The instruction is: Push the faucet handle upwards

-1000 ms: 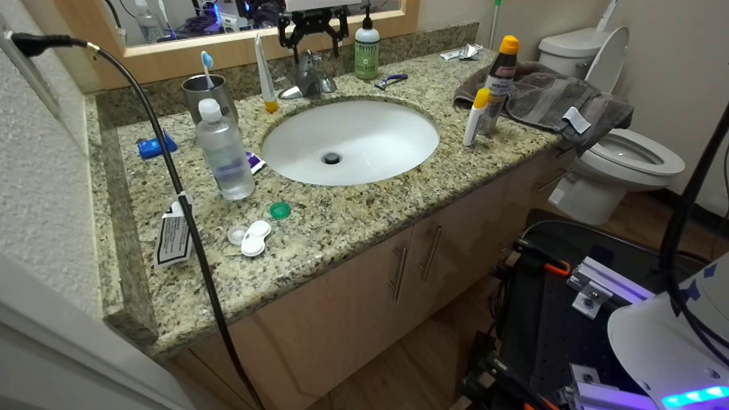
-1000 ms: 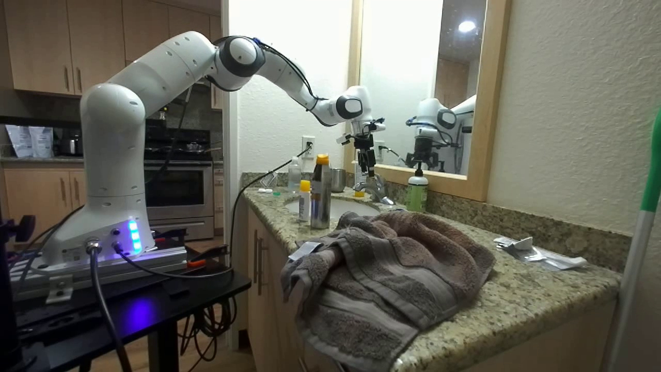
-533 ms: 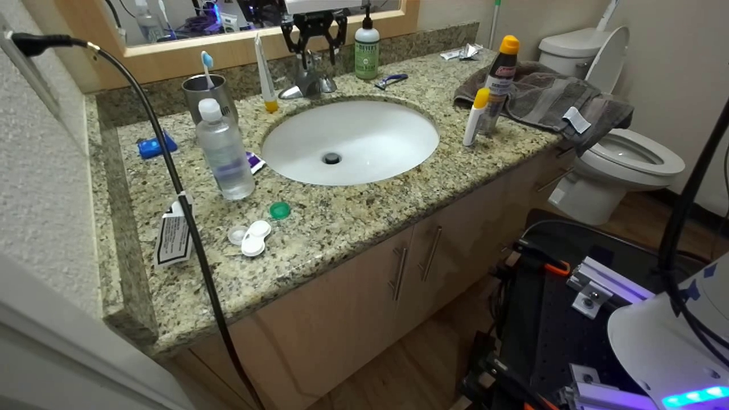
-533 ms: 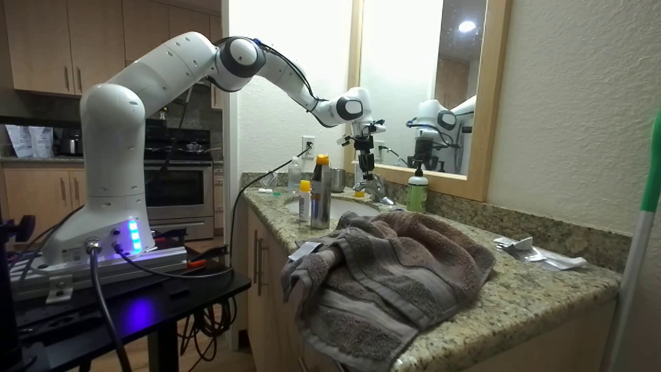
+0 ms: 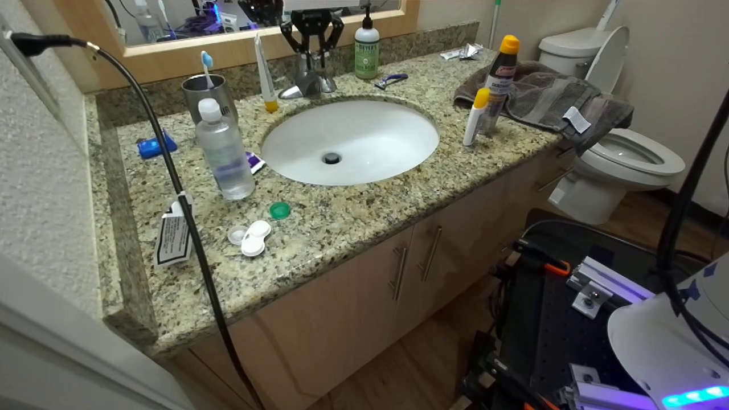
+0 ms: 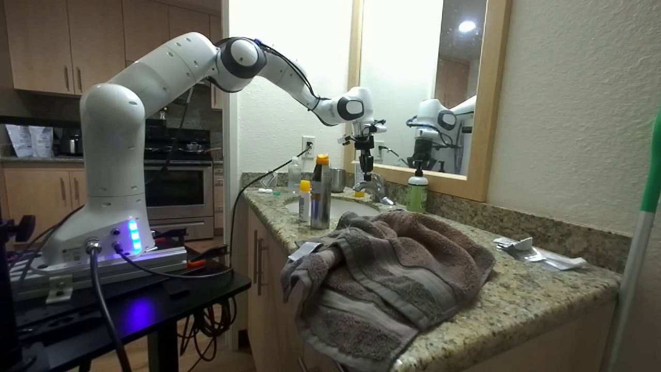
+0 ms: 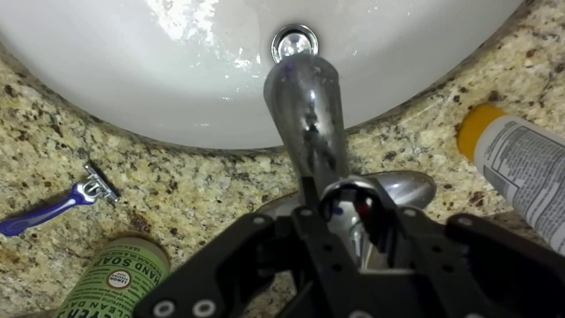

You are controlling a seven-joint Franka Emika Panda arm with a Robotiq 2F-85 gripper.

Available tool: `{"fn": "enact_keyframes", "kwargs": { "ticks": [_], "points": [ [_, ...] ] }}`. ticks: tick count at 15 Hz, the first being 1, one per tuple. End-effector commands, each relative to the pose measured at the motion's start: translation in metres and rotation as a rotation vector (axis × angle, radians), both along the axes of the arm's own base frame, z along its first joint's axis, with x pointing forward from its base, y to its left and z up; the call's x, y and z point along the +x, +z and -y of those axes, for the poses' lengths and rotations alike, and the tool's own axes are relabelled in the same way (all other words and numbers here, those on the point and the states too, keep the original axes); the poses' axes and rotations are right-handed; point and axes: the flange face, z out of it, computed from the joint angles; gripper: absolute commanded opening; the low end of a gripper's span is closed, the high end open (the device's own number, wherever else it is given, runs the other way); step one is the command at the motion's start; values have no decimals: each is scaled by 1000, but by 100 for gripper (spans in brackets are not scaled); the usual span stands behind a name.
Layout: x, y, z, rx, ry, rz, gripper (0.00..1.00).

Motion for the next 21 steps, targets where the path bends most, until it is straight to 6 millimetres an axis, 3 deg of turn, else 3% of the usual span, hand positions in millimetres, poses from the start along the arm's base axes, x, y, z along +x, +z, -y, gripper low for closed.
{"fn": "enact_keyframes", "kwargs": {
  "ticks": [1,7,12,13,14,15,17,18,21],
  "points": [
    [-10,41,-1,107,-1,24,7],
    [-21,86,12,124,-11,131,7],
    [-19,106,10,94,16,212,7],
    [-21,113,6,93,11,205,55],
    [-25,126,3,96,12,199,56],
    [-6,83,18,64,-6,196,37],
    [-14,125,10,70,3,216,52],
    [-17,135,6,73,7,218,81],
    [-31,146,7,74,12,194,88]
  ]
}}
